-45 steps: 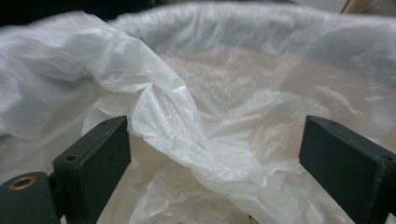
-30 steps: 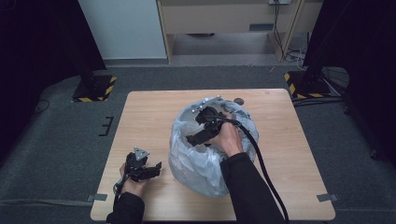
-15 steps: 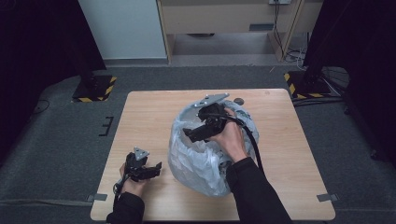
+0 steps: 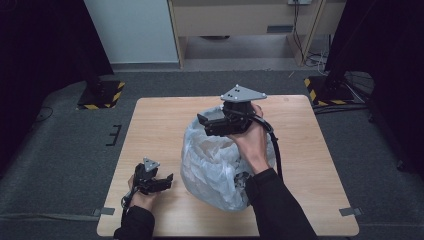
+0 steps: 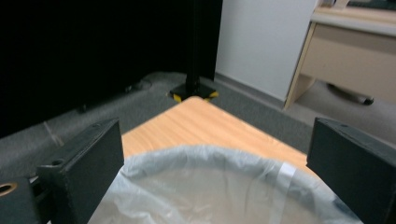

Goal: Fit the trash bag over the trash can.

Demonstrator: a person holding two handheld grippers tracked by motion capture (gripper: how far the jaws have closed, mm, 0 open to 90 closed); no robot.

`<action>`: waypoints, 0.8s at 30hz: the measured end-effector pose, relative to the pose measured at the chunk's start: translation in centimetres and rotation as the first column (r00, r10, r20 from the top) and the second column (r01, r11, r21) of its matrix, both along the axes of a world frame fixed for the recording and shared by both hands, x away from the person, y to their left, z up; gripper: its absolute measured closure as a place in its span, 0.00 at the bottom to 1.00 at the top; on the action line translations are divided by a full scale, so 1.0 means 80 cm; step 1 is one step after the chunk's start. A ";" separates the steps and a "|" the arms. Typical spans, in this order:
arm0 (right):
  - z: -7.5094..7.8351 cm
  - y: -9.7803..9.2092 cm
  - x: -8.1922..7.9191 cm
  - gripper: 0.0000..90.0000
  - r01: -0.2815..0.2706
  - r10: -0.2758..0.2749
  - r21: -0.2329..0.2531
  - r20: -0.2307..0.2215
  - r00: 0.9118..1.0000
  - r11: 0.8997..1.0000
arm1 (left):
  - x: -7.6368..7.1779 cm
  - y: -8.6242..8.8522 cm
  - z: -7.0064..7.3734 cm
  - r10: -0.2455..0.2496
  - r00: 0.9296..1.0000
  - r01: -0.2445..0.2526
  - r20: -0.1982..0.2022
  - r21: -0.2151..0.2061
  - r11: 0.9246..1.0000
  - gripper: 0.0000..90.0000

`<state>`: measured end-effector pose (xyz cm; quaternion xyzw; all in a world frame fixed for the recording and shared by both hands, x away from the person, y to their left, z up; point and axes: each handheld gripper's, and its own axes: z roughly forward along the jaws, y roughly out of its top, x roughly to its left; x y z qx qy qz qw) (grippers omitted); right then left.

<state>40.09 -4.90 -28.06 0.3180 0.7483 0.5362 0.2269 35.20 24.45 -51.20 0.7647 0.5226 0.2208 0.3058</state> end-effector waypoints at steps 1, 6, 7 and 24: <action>0.002 -0.001 -0.001 0.04 0.004 -0.004 0.008 0.008 1.000 1.000 | 0.000 0.000 0.000 0.000 1.000 0.000 0.000 0.000 1.000 0.26; 0.012 -0.004 -0.004 0.04 0.007 -0.009 0.044 0.046 0.999 0.999 | 0.000 0.000 0.000 0.001 1.000 -0.001 -0.001 0.001 1.000 0.26; 0.013 -0.004 -0.004 0.04 0.004 -0.007 0.046 0.056 0.998 0.999 | 0.000 0.000 0.000 0.001 1.000 -0.001 -0.001 0.002 1.000 0.26; 0.041 -0.038 -0.017 0.04 0.066 -0.090 0.151 0.159 0.983 0.986 | 0.001 -0.001 -0.002 0.002 1.000 -0.001 -0.011 0.011 1.000 0.25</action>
